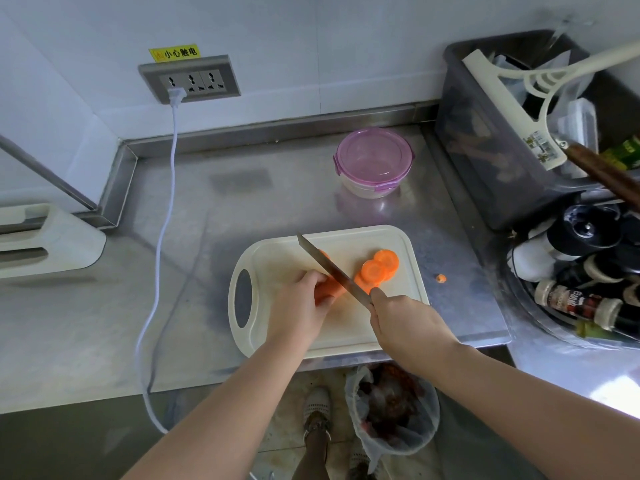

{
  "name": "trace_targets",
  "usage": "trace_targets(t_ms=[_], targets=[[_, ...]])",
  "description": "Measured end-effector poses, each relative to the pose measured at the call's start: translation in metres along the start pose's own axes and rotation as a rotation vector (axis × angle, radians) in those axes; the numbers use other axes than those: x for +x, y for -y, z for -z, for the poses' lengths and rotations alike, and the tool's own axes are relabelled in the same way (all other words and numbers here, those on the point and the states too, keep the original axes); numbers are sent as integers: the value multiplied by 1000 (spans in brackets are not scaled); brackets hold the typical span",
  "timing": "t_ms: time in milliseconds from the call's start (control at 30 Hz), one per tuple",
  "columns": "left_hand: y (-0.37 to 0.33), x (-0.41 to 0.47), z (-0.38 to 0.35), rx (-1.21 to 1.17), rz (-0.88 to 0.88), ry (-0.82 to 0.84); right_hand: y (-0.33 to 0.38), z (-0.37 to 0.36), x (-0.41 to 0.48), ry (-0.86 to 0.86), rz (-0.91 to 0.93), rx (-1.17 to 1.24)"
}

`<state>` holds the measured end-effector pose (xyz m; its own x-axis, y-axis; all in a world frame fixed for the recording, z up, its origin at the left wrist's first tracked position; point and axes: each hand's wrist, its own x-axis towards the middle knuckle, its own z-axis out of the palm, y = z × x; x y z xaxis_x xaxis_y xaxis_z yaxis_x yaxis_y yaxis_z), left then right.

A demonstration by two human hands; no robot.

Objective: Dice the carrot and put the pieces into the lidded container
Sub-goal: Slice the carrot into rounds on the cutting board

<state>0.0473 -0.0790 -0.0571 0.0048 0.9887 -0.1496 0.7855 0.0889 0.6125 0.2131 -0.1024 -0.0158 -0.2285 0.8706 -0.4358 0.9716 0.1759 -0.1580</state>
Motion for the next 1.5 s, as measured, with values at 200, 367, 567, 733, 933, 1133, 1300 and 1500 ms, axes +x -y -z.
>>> trace_targets(t_ms=[200, 367, 567, 733, 933, 1133, 1300, 1500], targets=[[0, 1, 0, -10, -16, -8, 4, -4, 11, 59, 7, -18], [1, 0, -2, -49, -21, 9, 6, -17, 23, 87, -40, 46], [4, 2, 0, -30, -33, 32, -5, -13, 26, 85, -107, 299], [7, -1, 2, -24, -32, 23, -8, -2, 13, -7, -91, 408], [6, 3, 1, -39, 8, 11, -1, 10, -3, -48, -34, 227], [5, 3, 1, -22, 4, 5, 0, 8, -3, -33, -2, 127], [4, 2, 1, -29, 6, 8, 0, 4, -2, -37, 5, 74], [3, 2, 1, -24, 3, 10, -2, 0, 0, -32, 6, 23]])
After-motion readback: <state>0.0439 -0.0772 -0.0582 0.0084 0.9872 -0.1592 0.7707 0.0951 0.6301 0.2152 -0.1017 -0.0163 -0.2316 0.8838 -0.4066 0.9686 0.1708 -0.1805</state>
